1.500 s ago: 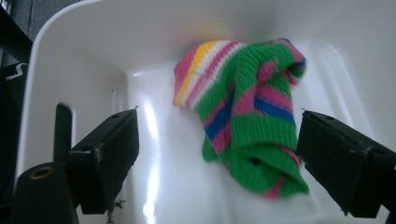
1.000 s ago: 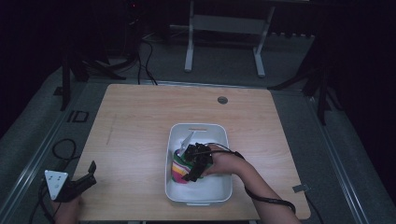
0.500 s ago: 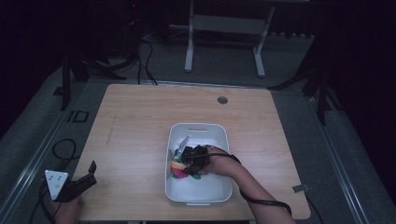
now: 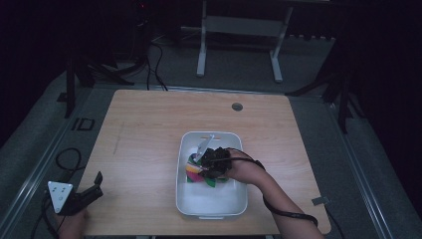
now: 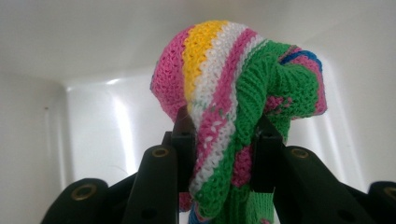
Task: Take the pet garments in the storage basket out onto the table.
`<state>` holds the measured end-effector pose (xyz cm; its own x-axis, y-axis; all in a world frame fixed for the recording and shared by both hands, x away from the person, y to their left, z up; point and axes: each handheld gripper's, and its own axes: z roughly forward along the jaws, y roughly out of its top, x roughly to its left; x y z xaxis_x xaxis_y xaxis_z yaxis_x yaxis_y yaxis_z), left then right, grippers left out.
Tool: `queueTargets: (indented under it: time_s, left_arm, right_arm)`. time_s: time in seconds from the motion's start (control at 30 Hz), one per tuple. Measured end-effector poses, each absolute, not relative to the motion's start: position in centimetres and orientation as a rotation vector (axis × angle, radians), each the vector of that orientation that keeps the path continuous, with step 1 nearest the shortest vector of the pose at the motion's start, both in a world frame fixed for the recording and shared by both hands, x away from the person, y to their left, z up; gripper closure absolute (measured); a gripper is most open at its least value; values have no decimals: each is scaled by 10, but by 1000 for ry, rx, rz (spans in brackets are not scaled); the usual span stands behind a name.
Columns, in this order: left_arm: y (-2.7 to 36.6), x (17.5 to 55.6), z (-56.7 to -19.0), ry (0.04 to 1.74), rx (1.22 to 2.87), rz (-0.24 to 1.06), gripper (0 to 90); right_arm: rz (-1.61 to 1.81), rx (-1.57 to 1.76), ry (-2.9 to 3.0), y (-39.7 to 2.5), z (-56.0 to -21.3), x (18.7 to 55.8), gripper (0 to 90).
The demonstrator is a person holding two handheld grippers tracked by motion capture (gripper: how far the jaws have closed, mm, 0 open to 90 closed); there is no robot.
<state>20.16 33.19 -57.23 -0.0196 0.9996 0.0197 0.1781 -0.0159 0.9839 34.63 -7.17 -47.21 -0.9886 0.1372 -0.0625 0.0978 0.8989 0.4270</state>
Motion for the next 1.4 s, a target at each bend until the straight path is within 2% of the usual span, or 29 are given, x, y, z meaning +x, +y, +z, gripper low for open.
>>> queueTargets:
  time_s: [0.7, 1.13, 1.4]
  left_arm:
    - [332, 202, -572, 1348, 1342, 1147, 14]
    - [332, 202, -572, 1349, 1345, 1153, 14]
    - [332, 202, -572, 1351, 1343, 1154, 14]
  right_arm:
    - [845, 132, 2794, -91, -360, 338, 693]
    - [850, 275, 2711, -149, -341, 347, 693]
    - [836, 373, 2676, -187, -341, 353, 692]
